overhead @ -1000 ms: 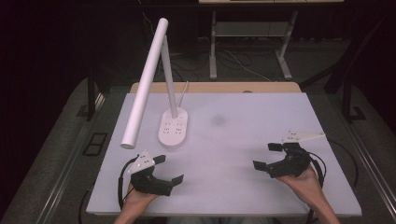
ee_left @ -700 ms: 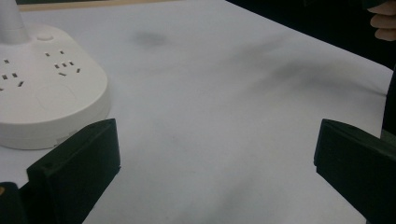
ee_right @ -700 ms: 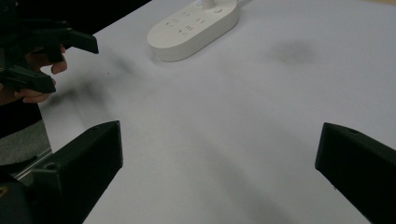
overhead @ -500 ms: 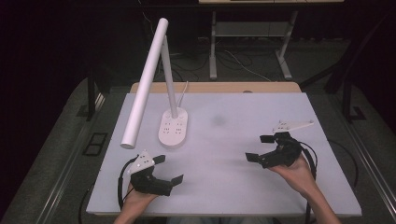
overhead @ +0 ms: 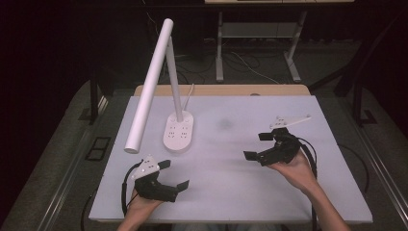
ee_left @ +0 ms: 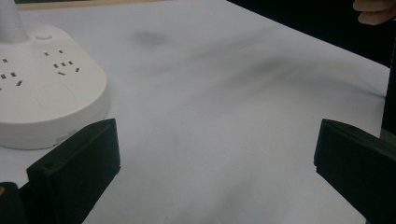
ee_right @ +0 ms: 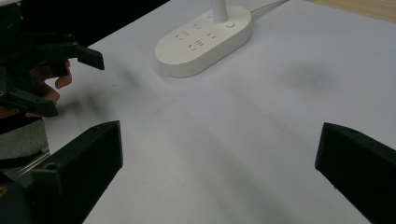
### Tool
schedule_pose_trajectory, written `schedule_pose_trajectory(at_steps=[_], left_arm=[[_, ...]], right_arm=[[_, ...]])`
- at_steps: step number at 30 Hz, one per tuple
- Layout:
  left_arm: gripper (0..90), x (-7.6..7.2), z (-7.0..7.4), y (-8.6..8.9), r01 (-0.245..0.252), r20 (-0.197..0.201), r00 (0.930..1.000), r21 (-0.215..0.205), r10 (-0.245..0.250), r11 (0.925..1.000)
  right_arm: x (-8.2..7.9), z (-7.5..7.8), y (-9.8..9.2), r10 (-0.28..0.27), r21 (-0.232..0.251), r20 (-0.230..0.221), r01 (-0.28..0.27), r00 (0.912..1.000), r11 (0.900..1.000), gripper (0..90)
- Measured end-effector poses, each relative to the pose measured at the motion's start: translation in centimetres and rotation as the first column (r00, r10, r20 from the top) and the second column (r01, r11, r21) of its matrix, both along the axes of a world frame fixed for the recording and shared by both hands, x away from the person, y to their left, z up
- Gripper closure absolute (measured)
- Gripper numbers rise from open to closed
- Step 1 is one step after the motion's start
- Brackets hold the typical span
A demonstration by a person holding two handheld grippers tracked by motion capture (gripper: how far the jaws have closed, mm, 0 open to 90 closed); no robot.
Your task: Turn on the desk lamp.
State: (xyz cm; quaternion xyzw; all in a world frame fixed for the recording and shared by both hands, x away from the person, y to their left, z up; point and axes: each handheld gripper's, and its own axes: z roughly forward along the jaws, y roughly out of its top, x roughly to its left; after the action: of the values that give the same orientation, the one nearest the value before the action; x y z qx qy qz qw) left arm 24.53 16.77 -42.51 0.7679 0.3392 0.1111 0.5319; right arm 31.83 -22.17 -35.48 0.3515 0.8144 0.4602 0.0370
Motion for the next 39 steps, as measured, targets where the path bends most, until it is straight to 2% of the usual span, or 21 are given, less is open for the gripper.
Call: schedule_pose_trajectory(at_steps=[17,39], left_arm=[[0.0,0.0,0.0,0.1,0.002,-0.001,1.0,-0.005,-0.002,1.0],[0.0,0.0,0.0,0.1,0.001,-0.004,1.0,-0.013,-0.001,0.9999]], right_arm=[[2.4,0.6,2.7,0.03,-0.018,-0.013,-0.031,0.9995,0.999,0.5],[5.4,0.6,7.1,0.103,-0.045,-0.043,-0.105,0.9937,0.993,0.5]])
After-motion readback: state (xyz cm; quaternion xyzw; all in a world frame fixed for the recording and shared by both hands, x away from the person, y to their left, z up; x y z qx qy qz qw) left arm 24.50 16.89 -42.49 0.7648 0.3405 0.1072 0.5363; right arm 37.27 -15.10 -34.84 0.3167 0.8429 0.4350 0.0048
